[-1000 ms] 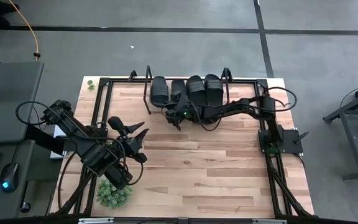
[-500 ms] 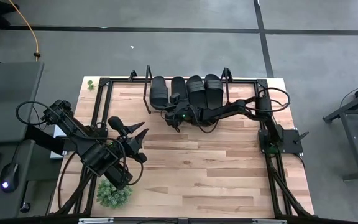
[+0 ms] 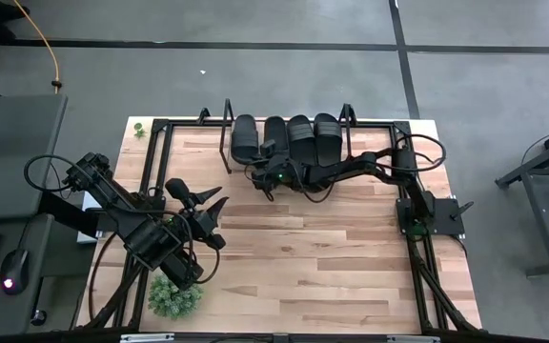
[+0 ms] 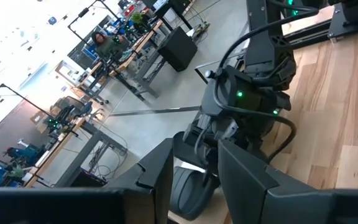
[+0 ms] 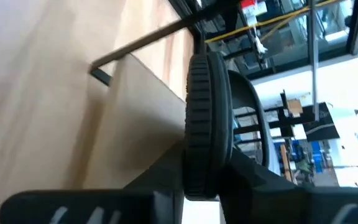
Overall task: Pick and place slides into the shelf
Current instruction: Put the black slipper on the shelf
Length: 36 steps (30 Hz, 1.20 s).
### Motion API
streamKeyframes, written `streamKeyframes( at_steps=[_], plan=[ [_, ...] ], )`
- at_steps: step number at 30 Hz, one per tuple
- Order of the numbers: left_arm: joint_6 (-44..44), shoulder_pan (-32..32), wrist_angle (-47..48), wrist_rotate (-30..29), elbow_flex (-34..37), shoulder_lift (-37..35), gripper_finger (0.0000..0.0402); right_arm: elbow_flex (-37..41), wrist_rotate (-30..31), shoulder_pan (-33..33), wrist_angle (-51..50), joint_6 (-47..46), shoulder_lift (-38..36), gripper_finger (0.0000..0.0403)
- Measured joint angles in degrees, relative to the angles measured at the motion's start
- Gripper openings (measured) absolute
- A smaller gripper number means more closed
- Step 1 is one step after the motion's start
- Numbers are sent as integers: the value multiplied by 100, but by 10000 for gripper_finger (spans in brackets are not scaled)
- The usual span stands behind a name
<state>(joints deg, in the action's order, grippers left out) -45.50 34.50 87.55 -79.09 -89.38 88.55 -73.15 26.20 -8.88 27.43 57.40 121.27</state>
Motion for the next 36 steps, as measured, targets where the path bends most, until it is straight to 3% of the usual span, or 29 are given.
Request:
streamKeyframes(
  at_steps=[11, 20, 29, 36],
  plan=[
    [-2, 0, -3, 24, 0, 0, 111, -790, 46, 144, -1134, -333, 2, 137],
    [-2, 0, -15, 105, 0, 0, 111, -852, 271, 153, -1415, -523, 2, 194],
    [-2, 0, -50, 159, 2, 0, 111, -854, 355, 153, -1947, -980, -32, 230],
    [-4, 0, -61, 169, 4, 0, 111, -854, -13, 151, -2839, -1695, -350, 240]
  ],
)
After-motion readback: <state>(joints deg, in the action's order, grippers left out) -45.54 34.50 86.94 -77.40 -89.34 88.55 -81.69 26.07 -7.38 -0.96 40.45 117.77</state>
